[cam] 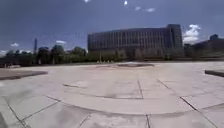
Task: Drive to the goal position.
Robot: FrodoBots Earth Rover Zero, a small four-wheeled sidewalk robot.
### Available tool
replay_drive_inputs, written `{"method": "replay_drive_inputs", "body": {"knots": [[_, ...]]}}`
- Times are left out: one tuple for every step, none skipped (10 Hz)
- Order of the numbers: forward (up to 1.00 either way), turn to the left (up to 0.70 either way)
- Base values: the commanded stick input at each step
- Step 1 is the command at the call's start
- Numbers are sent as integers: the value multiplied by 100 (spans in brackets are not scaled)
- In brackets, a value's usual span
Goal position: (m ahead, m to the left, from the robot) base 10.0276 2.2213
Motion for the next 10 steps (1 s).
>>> {"method": "replay_drive_inputs", "body": {"knots": [[50, 0], [50, 0], [50, 0], [50, 0], [50, 0], [50, 0], [50, 0], [50, 0], [50, 0], [50, 0]]}}
